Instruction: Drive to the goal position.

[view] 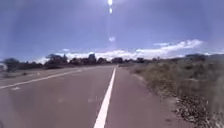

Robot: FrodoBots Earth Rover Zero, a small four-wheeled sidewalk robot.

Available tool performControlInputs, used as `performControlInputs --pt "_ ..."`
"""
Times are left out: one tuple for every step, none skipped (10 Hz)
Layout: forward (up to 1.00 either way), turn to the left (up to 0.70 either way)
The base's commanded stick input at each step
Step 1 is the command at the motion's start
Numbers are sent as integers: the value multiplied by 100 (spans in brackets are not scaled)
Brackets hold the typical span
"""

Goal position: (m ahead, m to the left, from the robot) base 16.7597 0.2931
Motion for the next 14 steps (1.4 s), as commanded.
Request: performControlInputs --pt "70 0" --pt "70 0" --pt "70 0" --pt "70 0" --pt "70 0" --pt "70 0" --pt "70 0" --pt "70 0" --pt "70 0" --pt "70 0" --pt "70 0" --pt "70 0" --pt "70 0" --pt "70 0"
